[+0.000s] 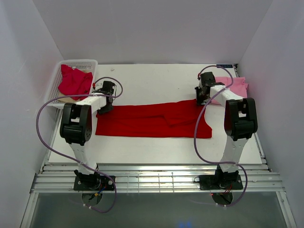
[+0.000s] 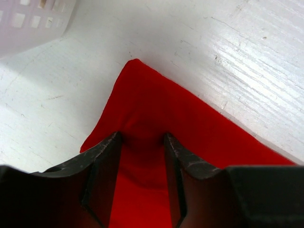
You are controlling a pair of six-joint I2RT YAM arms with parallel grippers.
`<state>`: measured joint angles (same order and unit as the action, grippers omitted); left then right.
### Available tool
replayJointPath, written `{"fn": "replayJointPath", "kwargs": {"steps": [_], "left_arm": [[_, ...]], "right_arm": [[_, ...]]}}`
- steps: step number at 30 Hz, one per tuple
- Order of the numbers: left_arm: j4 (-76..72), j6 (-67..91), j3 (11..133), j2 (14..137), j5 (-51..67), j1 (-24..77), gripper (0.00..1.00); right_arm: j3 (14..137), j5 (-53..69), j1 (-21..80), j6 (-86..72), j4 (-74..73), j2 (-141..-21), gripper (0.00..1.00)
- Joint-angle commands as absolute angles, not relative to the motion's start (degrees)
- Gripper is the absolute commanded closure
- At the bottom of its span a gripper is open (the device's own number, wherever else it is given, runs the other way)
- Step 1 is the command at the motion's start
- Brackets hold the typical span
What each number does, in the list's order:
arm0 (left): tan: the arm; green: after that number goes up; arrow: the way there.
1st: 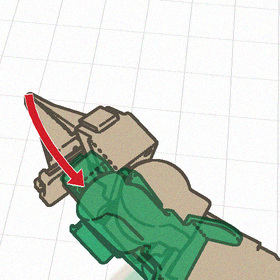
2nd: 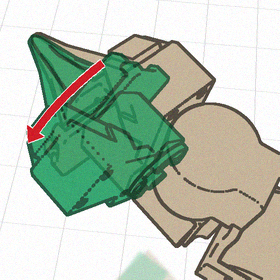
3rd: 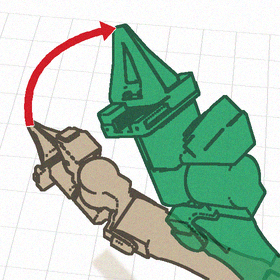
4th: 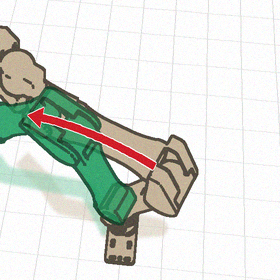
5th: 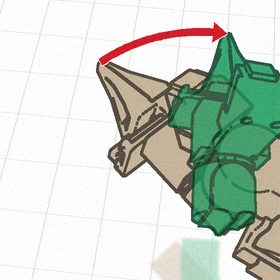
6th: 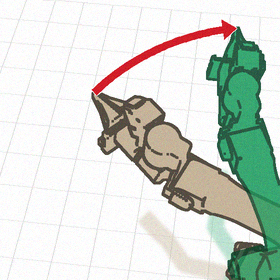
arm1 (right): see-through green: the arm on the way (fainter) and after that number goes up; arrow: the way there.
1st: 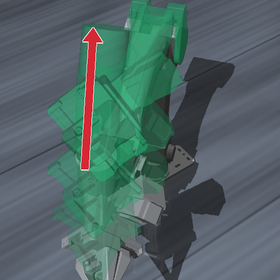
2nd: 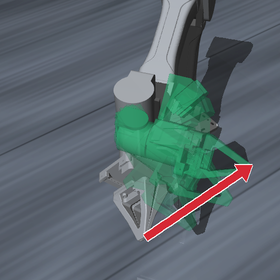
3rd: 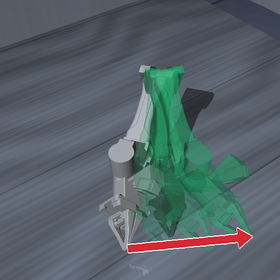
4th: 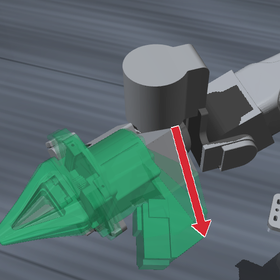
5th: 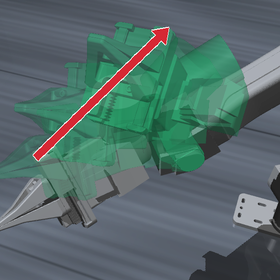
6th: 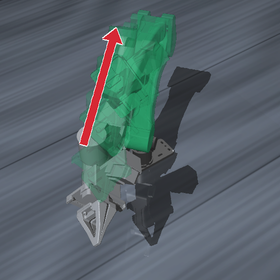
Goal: Fold and stack the t-shirts
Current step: Fold the other side of the tshirt into a rectangle, then rotate the tshirt 90 degrees
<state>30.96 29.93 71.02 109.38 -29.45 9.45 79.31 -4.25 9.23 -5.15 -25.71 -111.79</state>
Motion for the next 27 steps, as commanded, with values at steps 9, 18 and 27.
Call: {"fn": "replayJointPath", "kwargs": {"steps": [9,18,27], "left_arm": [[29.09,24.79,75.85,99.16,-20.57,10.19,0.38],[29.44,24.08,64.26,95.27,-19.52,11.51,1.0],[33.05,25.92,61.35,100.01,-19.68,15.64,1.0]], "right_arm": [[77.44,-3.17,9.67,-3.69,-24.51,-95.99,0.62],[66.72,3.34,13.0,-8.87,-29.97,-89.83,0.92],[56.17,3.78,15.2,-11.86,-29.1,-88.59,0.92]]}}
